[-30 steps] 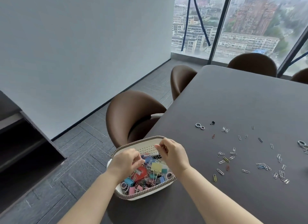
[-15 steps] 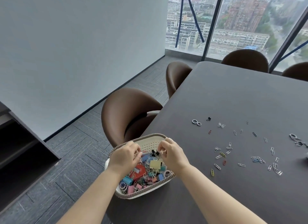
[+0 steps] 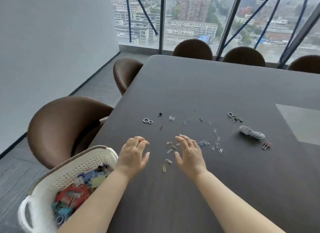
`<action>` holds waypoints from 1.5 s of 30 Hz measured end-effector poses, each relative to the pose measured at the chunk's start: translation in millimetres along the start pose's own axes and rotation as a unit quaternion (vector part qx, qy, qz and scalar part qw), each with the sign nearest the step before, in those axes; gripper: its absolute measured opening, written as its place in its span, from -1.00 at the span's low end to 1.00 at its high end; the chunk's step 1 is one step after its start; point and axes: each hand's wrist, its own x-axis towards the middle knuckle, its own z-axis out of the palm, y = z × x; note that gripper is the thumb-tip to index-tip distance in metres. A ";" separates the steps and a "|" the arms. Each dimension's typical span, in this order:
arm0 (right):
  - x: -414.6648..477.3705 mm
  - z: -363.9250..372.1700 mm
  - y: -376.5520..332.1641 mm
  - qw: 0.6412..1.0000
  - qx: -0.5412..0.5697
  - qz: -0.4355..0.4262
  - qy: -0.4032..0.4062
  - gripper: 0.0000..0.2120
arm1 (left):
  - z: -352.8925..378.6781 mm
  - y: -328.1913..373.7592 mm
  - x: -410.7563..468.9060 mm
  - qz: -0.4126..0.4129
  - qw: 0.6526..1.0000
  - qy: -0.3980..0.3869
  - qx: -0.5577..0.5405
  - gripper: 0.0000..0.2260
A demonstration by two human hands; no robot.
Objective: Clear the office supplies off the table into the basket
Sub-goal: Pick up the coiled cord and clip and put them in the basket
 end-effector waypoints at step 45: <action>66.0 -38.7 351.8 0.952 -0.132 0.273 0.048 -0.70 | 293.0 171.4 187.0 0.167 0.981 -0.102 -0.010 -0.68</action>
